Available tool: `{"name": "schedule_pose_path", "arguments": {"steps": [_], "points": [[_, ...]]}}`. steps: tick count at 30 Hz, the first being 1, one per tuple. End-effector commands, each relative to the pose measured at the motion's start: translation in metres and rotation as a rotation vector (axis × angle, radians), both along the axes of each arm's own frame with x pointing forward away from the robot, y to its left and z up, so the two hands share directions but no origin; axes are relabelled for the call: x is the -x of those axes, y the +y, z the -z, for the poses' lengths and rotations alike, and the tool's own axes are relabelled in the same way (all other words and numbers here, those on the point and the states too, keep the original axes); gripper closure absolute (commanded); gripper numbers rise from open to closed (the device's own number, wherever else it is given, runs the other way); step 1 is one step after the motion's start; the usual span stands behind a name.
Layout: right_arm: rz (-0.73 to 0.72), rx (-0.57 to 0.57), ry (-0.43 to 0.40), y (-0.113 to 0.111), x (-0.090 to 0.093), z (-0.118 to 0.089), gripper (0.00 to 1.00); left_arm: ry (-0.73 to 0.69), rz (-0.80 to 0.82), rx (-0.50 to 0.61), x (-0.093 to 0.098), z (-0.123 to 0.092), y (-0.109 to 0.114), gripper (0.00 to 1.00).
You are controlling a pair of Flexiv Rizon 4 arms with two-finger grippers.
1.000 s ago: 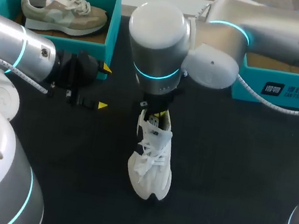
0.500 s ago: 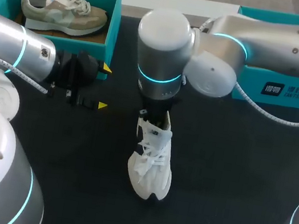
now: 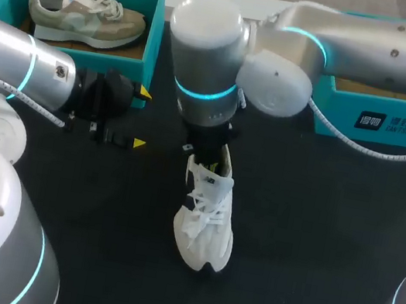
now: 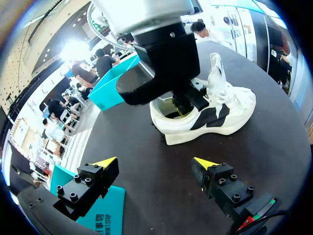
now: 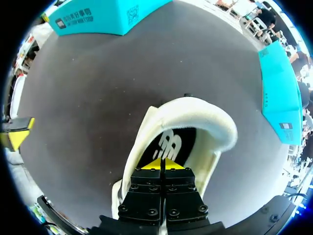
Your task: Take the shoe out of the shoebox, open the shoe tongue, remove and reinsert the insole, then place the shoe into the shoebox
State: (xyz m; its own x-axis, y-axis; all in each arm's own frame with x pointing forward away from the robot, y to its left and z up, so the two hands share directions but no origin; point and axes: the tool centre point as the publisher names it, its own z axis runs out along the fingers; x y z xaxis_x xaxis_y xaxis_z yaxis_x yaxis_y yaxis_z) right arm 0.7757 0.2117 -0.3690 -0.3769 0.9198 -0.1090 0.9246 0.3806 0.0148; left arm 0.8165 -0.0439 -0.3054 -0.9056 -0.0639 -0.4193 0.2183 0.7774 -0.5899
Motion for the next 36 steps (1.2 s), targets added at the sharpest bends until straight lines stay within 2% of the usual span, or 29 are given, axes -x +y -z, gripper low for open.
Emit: {"name": "schedule_pose_path", "arguments": {"steps": [1, 6, 7, 13, 18, 21, 22, 23, 36], "points": [[0.050, -0.023, 0.076, -0.009, 0.001, -0.022, 1.00, 0.000, 0.000, -0.002, 0.000, 0.000, 0.000, 0.00], [0.148, -0.068, 0.157, -0.005, 0.015, -0.031, 1.00, 0.000, 0.000, -0.002, 0.000, 0.000, 0.000, 0.00], [0.185, -0.079, 0.148, -0.004, 0.018, -0.033, 1.00, 0.000, 0.000, -0.002, 0.000, 0.000, 0.000, 0.00], [0.261, -0.099, 0.213, 0.000, 0.029, -0.034, 1.00, 0.000, 0.000, -0.002, 0.000, 0.000, 0.000, 0.00], [0.259, -0.053, 0.251, -0.004, 0.031, -0.027, 1.00, 0.000, 0.000, -0.002, 0.000, 0.000, 0.000, 0.00], [0.272, -0.068, 0.279, -0.007, 0.032, -0.020, 1.00, 0.000, 0.000, -0.002, 0.000, 0.000, 0.000, 0.00], [0.286, -0.077, 0.269, -0.007, 0.033, -0.019, 0.65, 0.000, 0.000, -0.002, 0.000, 0.000, 0.000, 0.00], [0.292, -0.087, 0.278, -0.008, 0.033, -0.018, 0.00, 0.000, 0.000, -0.002, 0.000, 0.000, 0.000, 0.00], [0.275, -0.075, 0.321, -0.005, 0.041, -0.016, 0.00, 0.000, 0.000, -0.002, 0.000, 0.000, 0.000, 0.00]]}}
